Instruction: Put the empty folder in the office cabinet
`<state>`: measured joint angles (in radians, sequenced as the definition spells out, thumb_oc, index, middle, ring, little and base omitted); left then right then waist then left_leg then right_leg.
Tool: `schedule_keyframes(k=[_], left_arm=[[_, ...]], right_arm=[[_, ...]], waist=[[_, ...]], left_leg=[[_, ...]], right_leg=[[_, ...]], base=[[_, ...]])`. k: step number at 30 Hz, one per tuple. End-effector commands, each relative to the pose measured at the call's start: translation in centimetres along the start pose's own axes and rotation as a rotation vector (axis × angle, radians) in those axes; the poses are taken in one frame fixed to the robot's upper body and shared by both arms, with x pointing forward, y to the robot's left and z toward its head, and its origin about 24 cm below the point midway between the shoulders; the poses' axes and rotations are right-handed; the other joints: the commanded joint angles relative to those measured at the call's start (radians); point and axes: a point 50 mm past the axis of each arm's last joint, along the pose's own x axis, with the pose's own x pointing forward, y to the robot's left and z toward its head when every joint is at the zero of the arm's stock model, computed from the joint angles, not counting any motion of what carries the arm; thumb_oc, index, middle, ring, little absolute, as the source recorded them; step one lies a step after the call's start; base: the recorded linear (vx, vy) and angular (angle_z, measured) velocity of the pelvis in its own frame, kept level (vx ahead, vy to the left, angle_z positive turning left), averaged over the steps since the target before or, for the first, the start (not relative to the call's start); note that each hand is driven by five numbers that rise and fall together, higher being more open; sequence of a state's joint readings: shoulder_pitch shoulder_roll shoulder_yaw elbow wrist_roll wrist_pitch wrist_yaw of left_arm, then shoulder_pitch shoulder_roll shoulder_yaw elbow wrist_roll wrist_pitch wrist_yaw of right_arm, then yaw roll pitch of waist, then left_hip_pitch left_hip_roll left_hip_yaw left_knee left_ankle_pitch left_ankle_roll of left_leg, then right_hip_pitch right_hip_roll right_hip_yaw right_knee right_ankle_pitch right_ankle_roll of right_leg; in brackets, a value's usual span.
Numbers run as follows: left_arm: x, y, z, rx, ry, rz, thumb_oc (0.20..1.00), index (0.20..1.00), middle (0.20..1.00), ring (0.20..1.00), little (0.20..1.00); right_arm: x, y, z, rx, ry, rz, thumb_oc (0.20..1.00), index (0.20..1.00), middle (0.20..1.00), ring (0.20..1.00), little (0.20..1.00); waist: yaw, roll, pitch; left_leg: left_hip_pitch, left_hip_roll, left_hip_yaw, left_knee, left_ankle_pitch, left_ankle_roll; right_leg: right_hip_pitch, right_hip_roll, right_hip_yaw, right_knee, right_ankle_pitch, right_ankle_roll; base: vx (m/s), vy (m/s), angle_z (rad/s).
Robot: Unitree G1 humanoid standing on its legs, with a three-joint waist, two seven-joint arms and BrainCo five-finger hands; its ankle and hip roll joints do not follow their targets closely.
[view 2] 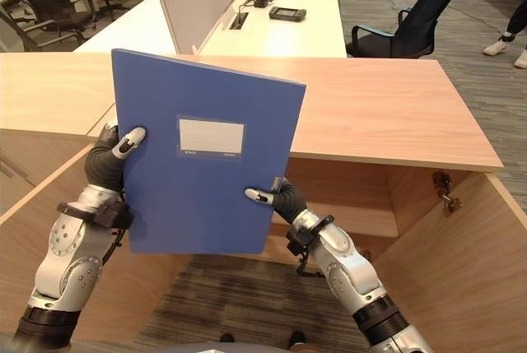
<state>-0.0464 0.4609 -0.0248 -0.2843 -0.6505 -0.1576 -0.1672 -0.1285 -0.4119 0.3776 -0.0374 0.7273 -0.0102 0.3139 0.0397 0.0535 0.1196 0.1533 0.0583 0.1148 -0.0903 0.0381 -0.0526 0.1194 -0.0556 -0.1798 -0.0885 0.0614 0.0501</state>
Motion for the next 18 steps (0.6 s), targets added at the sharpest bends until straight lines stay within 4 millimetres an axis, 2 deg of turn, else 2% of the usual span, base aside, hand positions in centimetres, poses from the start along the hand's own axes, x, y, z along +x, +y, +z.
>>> schedule_keyframes(k=[1,7,10,11,12,14,15,17,18], left_arm=[[1.6,-2.0,0.8,0.012,-0.060,-0.149,0.200,0.200,0.200,0.200,0.200],[1.4,-1.8,0.8,0.019,-0.057,-0.146,0.200,0.200,0.200,0.200,0.200],[1.2,-1.5,0.7,0.031,-0.046,-0.142,0.200,0.200,0.200,0.200,0.200],[1.0,-1.4,0.6,0.036,-0.038,-0.139,0.736,0.736,0.736,0.736,0.736],[0.9,-1.2,0.5,0.044,-0.028,-0.134,1.000,1.000,1.000,1.000,1.000],[0.6,-0.8,0.4,0.075,-0.011,-0.134,1.000,1.000,1.000,1.000,1.000],[-0.1,0.1,0.4,0.131,0.015,-0.120,1.000,1.000,1.000,1.000,1.000],[-0.3,0.5,0.5,0.146,0.022,-0.113,1.000,1.000,1.000,1.000,1.000],[-0.8,1.4,0.1,0.158,0.057,-0.097,1.000,1.000,1.000,1.000,1.000]], right_arm=[[3.1,3.3,3.4,0.017,-0.196,0.184,0.200,0.200,0.200,0.200,0.200],[2.7,3.0,3.4,-0.010,-0.182,0.181,0.200,0.200,0.200,0.200,0.200],[2.1,2.2,3.3,-0.081,-0.147,0.164,0.200,0.200,0.200,0.200,0.200],[1.9,1.8,3.2,-0.107,-0.129,0.154,0.200,0.200,0.200,0.200,0.200],[1.6,1.4,3.0,-0.135,-0.103,0.142,0.200,0.200,0.200,0.200,0.200],[0.8,0.5,2.5,-0.191,-0.051,0.121,0.200,0.200,0.200,0.200,0.200],[-0.5,-0.9,1.8,-0.272,0.042,0.089,0.200,0.200,0.200,0.200,0.200],[-1.1,-1.4,1.5,-0.294,0.075,0.073,0.200,0.200,0.200,0.200,0.200],[-2.4,-2.7,0.6,-0.303,0.147,0.033,0.200,0.200,0.200,0.200,0.200]], waist=[[0.002,-0.054,-0.013],[0.002,-0.055,-0.014],[0.002,-0.055,-0.012],[0.002,-0.056,-0.012],[0.002,-0.057,-0.011],[0.003,-0.058,-0.012],[0.003,-0.060,-0.011],[0.003,-0.060,-0.011],[0.002,-0.061,-0.009]], left_leg=[[0.023,0.040,-0.015,0.003,-0.073,-0.047],[0.024,0.041,-0.017,0.003,-0.075,-0.048],[0.025,0.040,-0.020,0.003,-0.077,-0.047],[0.025,0.040,-0.020,0.003,-0.077,-0.047],[0.025,0.040,-0.020,0.003,-0.077,-0.047],[0.025,0.040,-0.020,0.003,-0.078,-0.047],[0.024,0.040,-0.020,0.003,-0.079,-0.048],[0.024,0.039,-0.022,0.003,-0.079,-0.049],[0.021,0.040,-0.023,0.003,-0.077,-0.050]], right_leg=[[0.041,-0.081,0.034,0.001,-0.068,0.103],[0.044,-0.080,0.031,0.001,-0.069,0.103],[0.046,-0.080,0.031,0.001,-0.069,0.103],[0.046,-0.080,0.031,0.001,-0.069,0.103],[0.046,-0.080,0.031,0.001,-0.070,0.103],[0.046,-0.080,0.030,0.001,-0.071,0.104],[0.046,-0.079,0.026,0.001,-0.072,0.105],[0.046,-0.078,0.026,0.001,-0.072,0.105],[0.045,-0.078,0.024,0.001,-0.072,0.107]], base=[[0.00,0.000,0.00],[0.00,0.000,0.00],[0.00,0.000,0.00],[0.00,0.000,0.00],[0.00,0.000,0.00],[0.02,0.000,0.00],[0.04,0.001,0.00],[0.00,0.000,0.00],[0.00,0.000,0.00]])
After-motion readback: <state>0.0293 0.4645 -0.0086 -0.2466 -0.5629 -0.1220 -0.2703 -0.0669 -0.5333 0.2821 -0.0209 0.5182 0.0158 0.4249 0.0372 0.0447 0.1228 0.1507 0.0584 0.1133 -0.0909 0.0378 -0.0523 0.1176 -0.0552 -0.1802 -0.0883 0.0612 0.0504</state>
